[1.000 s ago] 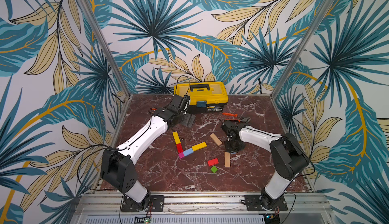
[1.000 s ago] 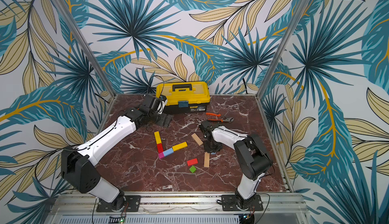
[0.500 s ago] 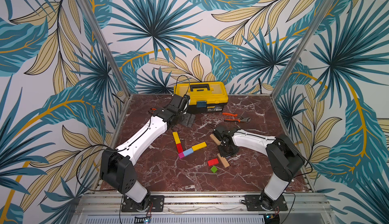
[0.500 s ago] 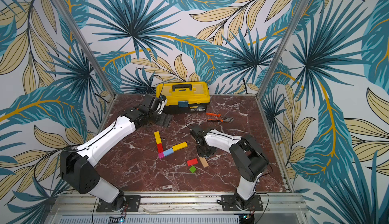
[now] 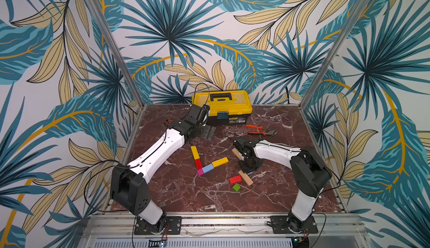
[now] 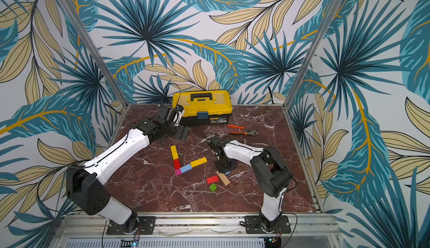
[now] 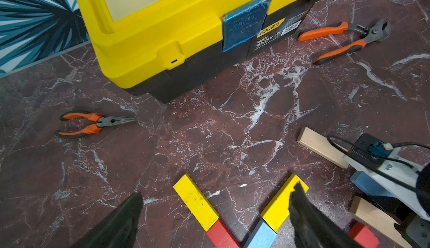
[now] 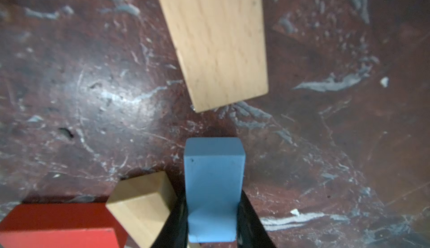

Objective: Assemble the letter v with building blocks
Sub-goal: Assemble the building block at the center of the board.

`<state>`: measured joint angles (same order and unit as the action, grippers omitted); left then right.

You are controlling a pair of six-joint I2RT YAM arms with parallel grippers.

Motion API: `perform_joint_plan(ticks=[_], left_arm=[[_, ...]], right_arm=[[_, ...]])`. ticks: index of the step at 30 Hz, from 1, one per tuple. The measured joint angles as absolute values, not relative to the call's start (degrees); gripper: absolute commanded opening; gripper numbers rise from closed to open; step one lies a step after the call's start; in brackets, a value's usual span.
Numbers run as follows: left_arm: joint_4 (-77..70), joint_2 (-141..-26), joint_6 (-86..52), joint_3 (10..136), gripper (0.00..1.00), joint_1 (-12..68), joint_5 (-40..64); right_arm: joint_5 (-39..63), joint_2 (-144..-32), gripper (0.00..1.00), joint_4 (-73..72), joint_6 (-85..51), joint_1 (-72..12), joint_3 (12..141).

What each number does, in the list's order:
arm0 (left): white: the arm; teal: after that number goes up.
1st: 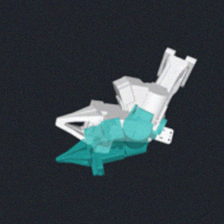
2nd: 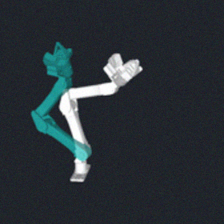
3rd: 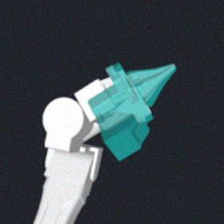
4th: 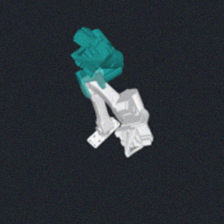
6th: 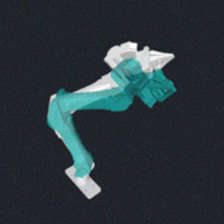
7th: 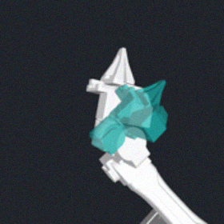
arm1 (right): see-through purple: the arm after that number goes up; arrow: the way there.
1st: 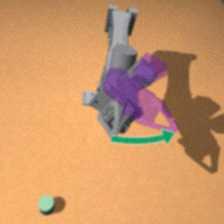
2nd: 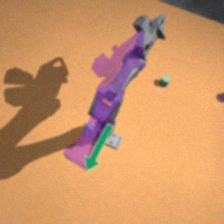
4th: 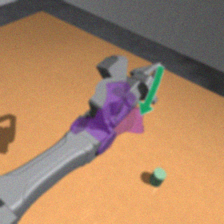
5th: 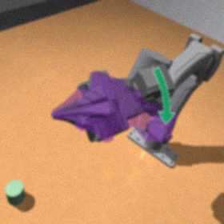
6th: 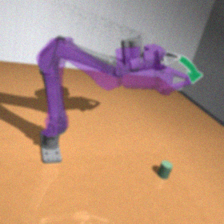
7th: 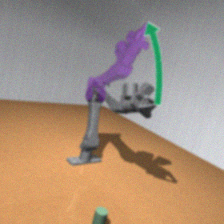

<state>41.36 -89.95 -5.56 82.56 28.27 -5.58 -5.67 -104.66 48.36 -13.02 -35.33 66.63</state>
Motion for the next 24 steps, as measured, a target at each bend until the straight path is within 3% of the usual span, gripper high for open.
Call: perform_joint_plan(ticks=[24], left_arm=[[41.4, -89.9, -5.6, 82.6, 0.99, 28.3, -6.2]], right_arm=[[-4.3, -106.9, 0.24, 49.4, -10.2, -33.1, 68.9]])
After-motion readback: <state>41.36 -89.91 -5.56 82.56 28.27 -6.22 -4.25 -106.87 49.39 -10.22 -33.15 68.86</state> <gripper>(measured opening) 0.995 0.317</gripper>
